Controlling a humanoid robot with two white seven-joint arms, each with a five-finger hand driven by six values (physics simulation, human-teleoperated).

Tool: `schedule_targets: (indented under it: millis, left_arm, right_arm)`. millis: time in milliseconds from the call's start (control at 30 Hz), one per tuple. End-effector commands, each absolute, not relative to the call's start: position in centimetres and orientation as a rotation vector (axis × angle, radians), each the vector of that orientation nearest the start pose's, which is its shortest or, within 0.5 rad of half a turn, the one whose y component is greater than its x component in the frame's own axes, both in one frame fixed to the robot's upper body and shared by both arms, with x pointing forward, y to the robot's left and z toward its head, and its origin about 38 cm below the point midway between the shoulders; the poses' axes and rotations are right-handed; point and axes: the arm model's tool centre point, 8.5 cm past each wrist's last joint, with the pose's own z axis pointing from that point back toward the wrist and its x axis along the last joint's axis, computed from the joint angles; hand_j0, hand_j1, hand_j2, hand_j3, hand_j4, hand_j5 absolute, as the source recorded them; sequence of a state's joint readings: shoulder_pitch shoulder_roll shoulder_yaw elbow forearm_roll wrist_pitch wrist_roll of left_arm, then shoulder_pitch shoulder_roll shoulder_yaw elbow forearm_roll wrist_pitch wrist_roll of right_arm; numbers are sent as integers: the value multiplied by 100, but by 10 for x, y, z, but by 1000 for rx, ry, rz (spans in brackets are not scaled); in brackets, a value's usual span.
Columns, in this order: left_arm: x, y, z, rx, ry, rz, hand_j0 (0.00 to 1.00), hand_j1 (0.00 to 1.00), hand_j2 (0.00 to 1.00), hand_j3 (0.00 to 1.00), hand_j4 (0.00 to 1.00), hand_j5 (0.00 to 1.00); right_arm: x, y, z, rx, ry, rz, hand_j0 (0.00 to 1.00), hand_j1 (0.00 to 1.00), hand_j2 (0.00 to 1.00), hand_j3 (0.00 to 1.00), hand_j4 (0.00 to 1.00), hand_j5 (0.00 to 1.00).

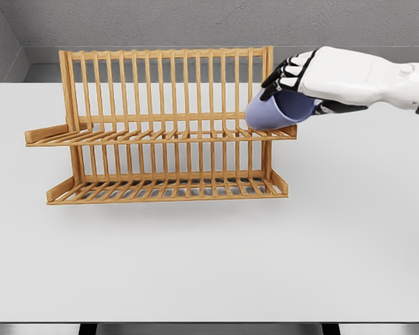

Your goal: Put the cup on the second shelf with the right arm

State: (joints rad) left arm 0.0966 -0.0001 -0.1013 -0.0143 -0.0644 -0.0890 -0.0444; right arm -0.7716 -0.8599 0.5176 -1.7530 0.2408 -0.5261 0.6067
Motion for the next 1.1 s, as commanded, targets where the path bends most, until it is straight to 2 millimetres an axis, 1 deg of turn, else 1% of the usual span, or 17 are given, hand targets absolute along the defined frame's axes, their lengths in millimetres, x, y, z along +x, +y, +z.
schedule_targets:
  millis: [0, 67, 233, 300, 367, 467, 533, 567, 767, 800, 833, 900, 967, 1000, 1067]
  left_arm:
    - [-49, 266, -260, 27, 5, -165, 100, 100, 100, 100, 100, 100]
    - [-49, 266, -260, 27, 5, -165, 100, 100, 100, 100, 100, 100]
    - [-48, 266, -261, 27, 3, -165, 100, 100, 100, 100, 100, 100]
    - [-49, 266, -260, 27, 5, -165, 100, 100, 100, 100, 100, 100]
    - [-49, 266, -260, 27, 5, -165, 100, 100, 100, 100, 100, 100]
    - [-49, 266, -260, 27, 5, -165, 100, 100, 100, 100, 100, 100]
    - [-48, 266, -261, 27, 3, -165, 100, 100, 100, 100, 100, 100]
    - [-49, 266, -260, 27, 5, -165, 100, 100, 100, 100, 100, 100]
    - [-49, 266, -260, 27, 5, -165, 100, 100, 100, 100, 100, 100]
    - [-49, 266, -260, 27, 5, -165, 100, 100, 100, 100, 100, 100]
    - [-49, 266, -260, 27, 5, -165, 100, 100, 100, 100, 100, 100]
    - [-48, 266, -261, 27, 3, -165, 100, 100, 100, 100, 100, 100]
    - [-49, 266, -260, 27, 5, -165, 100, 100, 100, 100, 100, 100]
    - [-49, 266, -260, 27, 5, -166, 100, 100, 100, 100, 100, 100]
    - [-49, 266, -260, 27, 5, -165, 100, 100, 100, 100, 100, 100]
  right_arm:
    - [404, -249, 342, 607, 2109, -2680, 61, 61, 61, 61, 61, 61]
    - [406, -249, 341, 621, 2122, -2696, 62, 62, 62, 62, 62, 62]
    - [407, -242, 337, 593, 2117, -2709, 62, 62, 62, 62, 62, 62]
    - [407, -236, 332, 565, 2116, -2711, 64, 64, 64, 64, 64, 64]
    - [409, -237, 332, 577, 2132, -2727, 64, 64, 64, 64, 64, 64]
    - [411, -232, 331, 574, 2125, -2736, 64, 64, 64, 64, 64, 64]
    - [411, -232, 331, 578, 2129, -2740, 70, 70, 70, 70, 70, 70]
    - [412, -232, 331, 581, 2132, -2743, 99, 99, 99, 99, 99, 99]
    - [410, -232, 331, 571, 2119, -2738, 100, 100, 100, 100, 100, 100]
    - [411, -234, 335, 591, 2122, -2726, 100, 100, 100, 100, 100, 100]
    - [412, -234, 346, 625, 2117, -2702, 100, 100, 100, 100, 100, 100]
    - [412, -245, 362, 697, 2148, -2658, 100, 100, 100, 100, 100, 100]
    - [412, -248, 366, 714, 2152, -2646, 100, 100, 100, 100, 100, 100]
    - [411, -255, 373, 759, 2152, -2640, 100, 100, 100, 100, 100, 100]
    - [407, -297, 406, 978, 2176, -2592, 100, 100, 100, 100, 100, 100]
